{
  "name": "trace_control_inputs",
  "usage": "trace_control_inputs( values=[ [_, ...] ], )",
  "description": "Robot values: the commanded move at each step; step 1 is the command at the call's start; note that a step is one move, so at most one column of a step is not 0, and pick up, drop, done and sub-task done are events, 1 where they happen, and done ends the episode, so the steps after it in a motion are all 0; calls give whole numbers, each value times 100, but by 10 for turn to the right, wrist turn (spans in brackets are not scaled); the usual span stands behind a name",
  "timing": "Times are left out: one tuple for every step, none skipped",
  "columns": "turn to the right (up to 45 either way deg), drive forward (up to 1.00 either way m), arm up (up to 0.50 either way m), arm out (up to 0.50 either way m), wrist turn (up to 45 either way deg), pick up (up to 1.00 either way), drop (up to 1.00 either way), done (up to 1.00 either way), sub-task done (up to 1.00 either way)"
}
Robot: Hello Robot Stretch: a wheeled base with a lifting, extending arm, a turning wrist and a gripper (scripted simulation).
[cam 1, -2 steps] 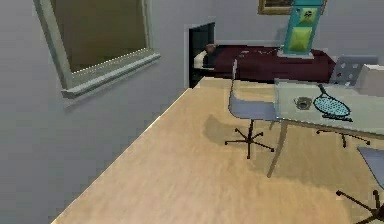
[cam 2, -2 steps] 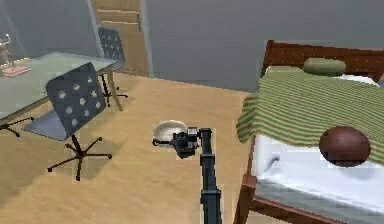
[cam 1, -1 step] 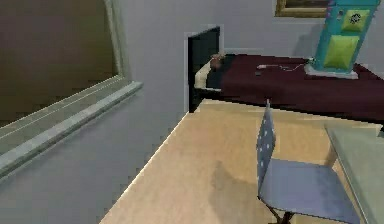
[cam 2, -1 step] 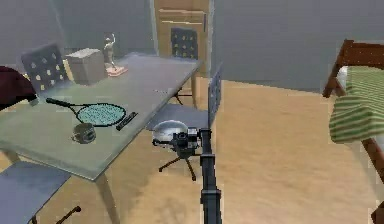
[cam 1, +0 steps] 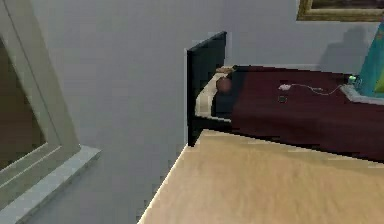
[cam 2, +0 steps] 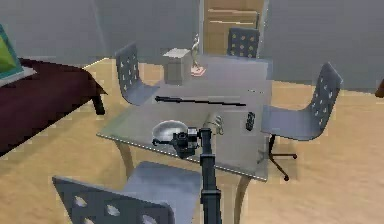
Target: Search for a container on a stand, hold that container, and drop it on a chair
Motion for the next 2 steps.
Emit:
trace_control_inputs(
  values=[
    [180, 0, 0, 0, 0, 0, 0, 0, 0],
    [0, 70, 0, 0, 0, 0, 0, 0, 0]
  ],
)
